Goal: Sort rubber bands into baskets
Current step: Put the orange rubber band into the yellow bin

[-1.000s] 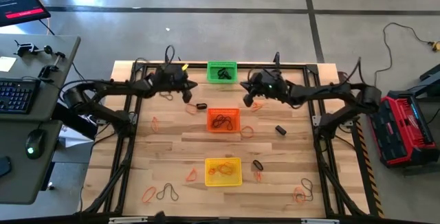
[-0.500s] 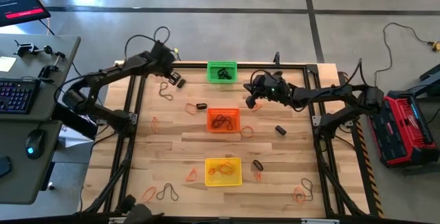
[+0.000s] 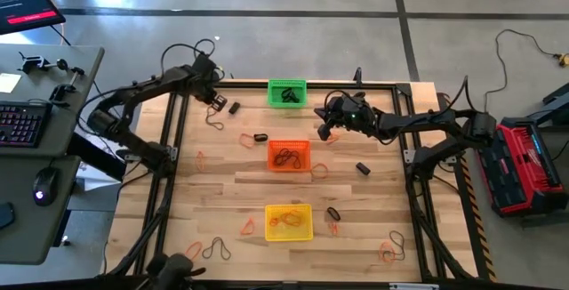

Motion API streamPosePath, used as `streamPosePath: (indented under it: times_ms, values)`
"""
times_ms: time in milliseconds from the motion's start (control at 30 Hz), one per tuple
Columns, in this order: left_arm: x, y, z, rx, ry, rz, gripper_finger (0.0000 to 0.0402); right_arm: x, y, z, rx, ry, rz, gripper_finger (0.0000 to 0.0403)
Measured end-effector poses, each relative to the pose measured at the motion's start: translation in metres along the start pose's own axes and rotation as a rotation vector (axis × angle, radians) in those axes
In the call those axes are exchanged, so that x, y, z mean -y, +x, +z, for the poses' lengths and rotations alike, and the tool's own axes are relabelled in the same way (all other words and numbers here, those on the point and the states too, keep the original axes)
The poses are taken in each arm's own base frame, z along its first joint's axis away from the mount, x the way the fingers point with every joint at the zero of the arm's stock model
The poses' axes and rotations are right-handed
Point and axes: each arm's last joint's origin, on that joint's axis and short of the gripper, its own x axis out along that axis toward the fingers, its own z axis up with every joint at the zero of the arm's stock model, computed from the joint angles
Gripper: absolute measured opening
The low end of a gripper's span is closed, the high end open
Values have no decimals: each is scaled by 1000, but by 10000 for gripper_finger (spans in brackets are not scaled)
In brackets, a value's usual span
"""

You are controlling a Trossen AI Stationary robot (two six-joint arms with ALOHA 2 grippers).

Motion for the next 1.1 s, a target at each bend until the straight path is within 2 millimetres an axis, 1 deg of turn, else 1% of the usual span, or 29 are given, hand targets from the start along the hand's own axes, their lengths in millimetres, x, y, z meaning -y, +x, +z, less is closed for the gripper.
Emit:
streamPosePath:
  times_ms: [167, 300, 367, 467, 667, 800, 867, 1100]
  values:
    - [2, 18, 0, -72, -4, 31, 74, 0, 0, 0, -1, 1, 6, 0]
    - [1, 16, 12, -48, -26, 97, 100, 0, 0, 0, -2, 0, 6, 0]
    - [0, 18, 15, -63, -29, 117, 107, 0, 0, 0, -2, -1, 6, 0]
    - [-2, 23, 21, -95, -16, 108, 110, 0, 0, 0, -2, -3, 6, 0]
    - [-3, 48, 33, -192, 2, 104, 111, 0, 0, 0, -2, -3, 6, 0]
    - [-4, 60, 36, -260, -6, 140, 111, 0, 0, -1, -11, -3, 5, 0]
    - [-6, 63, 36, -281, -7, 155, 111, 0, 0, -2, -16, -5, 5, 0]
    - [-13, 64, 35, -289, -32, 157, 111, 0, 0, -2, -17, -13, 5, 0]
